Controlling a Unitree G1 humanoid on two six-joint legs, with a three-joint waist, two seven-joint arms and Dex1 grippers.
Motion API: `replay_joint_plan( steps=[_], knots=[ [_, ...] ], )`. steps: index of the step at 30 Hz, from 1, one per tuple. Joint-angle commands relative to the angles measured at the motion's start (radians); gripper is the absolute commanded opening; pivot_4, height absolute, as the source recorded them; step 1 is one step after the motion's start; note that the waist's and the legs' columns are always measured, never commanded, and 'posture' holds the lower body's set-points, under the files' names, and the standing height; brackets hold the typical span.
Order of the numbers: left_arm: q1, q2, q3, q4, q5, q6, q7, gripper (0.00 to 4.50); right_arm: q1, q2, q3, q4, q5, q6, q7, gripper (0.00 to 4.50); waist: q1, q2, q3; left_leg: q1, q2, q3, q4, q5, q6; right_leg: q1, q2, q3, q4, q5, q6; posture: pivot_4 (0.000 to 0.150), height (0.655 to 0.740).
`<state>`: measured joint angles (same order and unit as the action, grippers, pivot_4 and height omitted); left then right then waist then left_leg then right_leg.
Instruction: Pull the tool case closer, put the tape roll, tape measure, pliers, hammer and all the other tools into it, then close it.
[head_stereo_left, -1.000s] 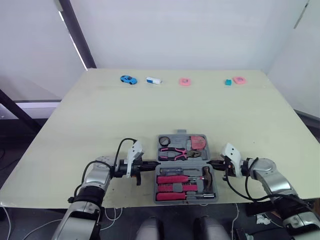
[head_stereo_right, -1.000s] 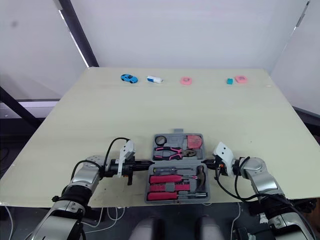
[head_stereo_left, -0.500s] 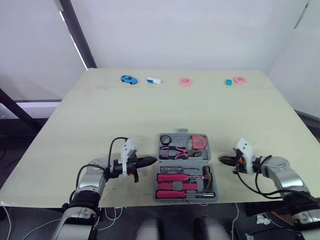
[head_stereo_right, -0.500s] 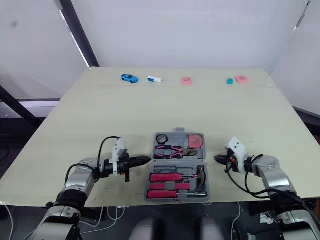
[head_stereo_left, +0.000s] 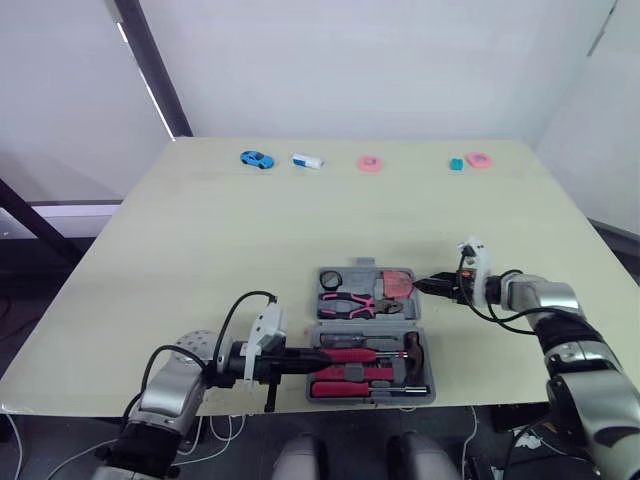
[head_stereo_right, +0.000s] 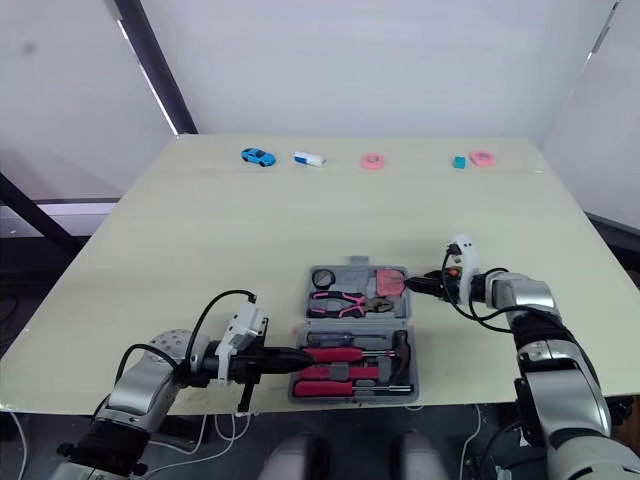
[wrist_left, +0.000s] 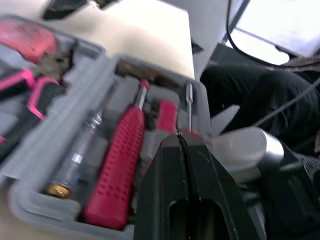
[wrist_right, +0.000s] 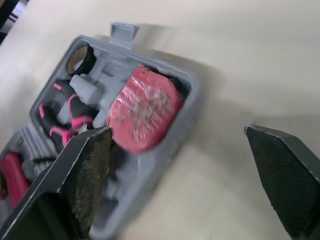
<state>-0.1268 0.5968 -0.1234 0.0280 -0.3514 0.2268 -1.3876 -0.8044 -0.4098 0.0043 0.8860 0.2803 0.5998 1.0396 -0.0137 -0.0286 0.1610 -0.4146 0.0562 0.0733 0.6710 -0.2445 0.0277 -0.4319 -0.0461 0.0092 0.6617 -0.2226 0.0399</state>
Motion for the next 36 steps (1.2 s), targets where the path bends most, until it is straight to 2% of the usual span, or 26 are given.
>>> replay_joint_plan(
  steps=[1,4,10,21,30,35,36],
  knots=[
    [-0.002,0.020,-0.041,0.003,0.062,-0.067,0.011,0.00,-0.072,0.030,-0.016,0.108,-0.011,-0.012,0.005,4.42,-0.001,0.000,0.000,0.000,0.000,0.001,0.000,0.000,0.000,0.000,0.000,0.000,0.000,0.000,0.000,0.150,0.7395],
    [-0.008,0.019,-0.067,0.033,0.105,-0.117,0.031,0.00,-0.110,0.050,-0.028,0.182,-0.018,-0.022,0.006,4.42,-0.004,0.000,0.000,0.000,0.000,0.002,0.000,0.000,0.000,0.000,0.000,0.001,-0.001,0.000,0.000,0.150,0.7395],
    [-0.002,-0.019,-0.079,0.038,0.097,-0.096,0.084,0.00,-0.159,0.103,-0.109,0.293,0.031,-0.017,0.099,4.42,-0.005,0.000,0.000,0.000,0.000,0.001,0.000,0.000,0.000,0.000,0.000,0.001,0.000,0.000,0.000,0.150,0.7395],
    [0.026,-0.014,-0.082,0.020,0.082,-0.083,0.104,0.00,-0.161,0.100,-0.147,0.318,0.020,-0.061,0.270,4.42,-0.019,0.000,0.000,0.000,0.000,0.001,-0.001,0.000,0.000,0.000,0.000,0.001,0.000,0.000,0.000,0.150,0.7395],
    [0.038,0.011,-0.059,0.021,0.058,-0.087,0.097,0.00,-0.156,0.069,-0.103,0.244,0.005,-0.041,0.503,4.42,-0.028,0.001,0.000,0.000,0.001,0.001,-0.001,0.000,0.000,0.000,0.000,0.001,0.000,0.000,0.000,0.150,0.7395],
    [0.061,0.025,-0.020,-0.002,0.012,-0.116,0.079,0.00,-0.101,0.033,-0.045,0.062,0.072,0.036,0.575,4.42,-0.027,0.001,0.001,0.000,0.001,0.000,-0.001,0.000,0.000,-0.001,0.000,0.000,0.001,0.000,0.000,0.150,0.7395],
    [0.075,0.034,-0.004,-0.013,-0.001,-0.119,0.073,0.00,-0.065,0.012,-0.023,-0.030,0.114,0.078,0.575,4.42,-0.026,0.001,0.001,0.000,0.001,0.000,-0.001,0.000,0.000,-0.001,0.000,0.000,0.000,0.000,0.000,0.150,0.7395]
  ],
)
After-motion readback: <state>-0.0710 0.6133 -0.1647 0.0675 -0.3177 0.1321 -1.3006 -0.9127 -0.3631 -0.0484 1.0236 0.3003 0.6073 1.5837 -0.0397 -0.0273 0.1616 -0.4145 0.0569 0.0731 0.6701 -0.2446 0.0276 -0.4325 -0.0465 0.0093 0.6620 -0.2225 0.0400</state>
